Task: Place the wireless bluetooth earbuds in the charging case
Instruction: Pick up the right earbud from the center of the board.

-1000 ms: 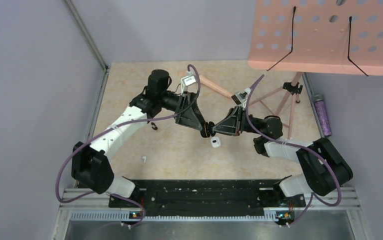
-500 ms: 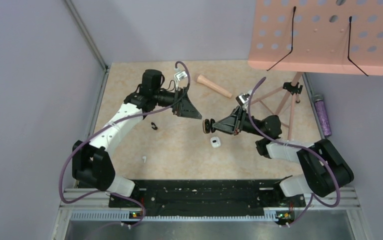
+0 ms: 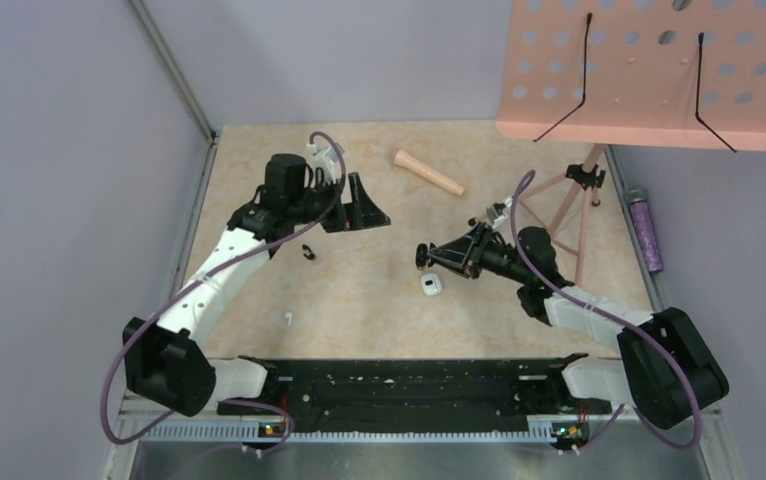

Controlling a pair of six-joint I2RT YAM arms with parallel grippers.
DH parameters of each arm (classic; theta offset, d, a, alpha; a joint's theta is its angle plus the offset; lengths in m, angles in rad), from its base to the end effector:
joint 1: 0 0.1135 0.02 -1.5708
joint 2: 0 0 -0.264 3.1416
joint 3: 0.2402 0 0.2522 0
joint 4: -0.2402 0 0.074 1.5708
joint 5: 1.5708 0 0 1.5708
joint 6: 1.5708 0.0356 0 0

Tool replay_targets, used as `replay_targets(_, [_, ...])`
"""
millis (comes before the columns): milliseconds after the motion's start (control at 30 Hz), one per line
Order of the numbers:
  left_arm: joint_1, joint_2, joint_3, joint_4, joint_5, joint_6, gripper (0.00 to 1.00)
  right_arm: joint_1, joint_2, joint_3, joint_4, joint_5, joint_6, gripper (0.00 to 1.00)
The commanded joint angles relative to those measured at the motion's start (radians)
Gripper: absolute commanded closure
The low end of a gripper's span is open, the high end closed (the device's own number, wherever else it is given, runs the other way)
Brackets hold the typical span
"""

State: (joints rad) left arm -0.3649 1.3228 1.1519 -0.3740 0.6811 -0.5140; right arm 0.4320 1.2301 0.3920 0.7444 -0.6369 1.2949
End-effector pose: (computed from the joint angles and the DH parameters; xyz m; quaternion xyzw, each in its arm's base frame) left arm 0.2664 -0.1258 0.3342 0.1023 0.8312 -0.4602 0.2948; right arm 0.2113 0.1207 0.2108 0.1022 0.7261 0.6364 0.2395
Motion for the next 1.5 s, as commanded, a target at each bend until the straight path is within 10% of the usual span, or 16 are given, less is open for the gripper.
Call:
replay_targets(0, [0.046,-0.085,-0.090,0.049,-0.182,-0.095,0.01,-0.008,-0.068,0.015,-0.165,0.077,-0.087,1.00])
replay_targets(367, [0.090,-0.165,-0.196,-0.118,-0.721,-0.239,0.03,-0.008,-0.179,0.055,-0.412,0.108,-0.221,1.00])
replay_targets(533, [0.096,-0.120,-0.196,-0.245,-0.931,-0.284,0.43,-0.009,-0.188,0.053,-0.425,0.111,-0.230,1.00])
replay_targets(1467, [0.098,0.350,-0.053,-0.156,-0.912,-0.126,0.56,-0.009,-0.214,0.043,-0.436,0.115,-0.226,1.00])
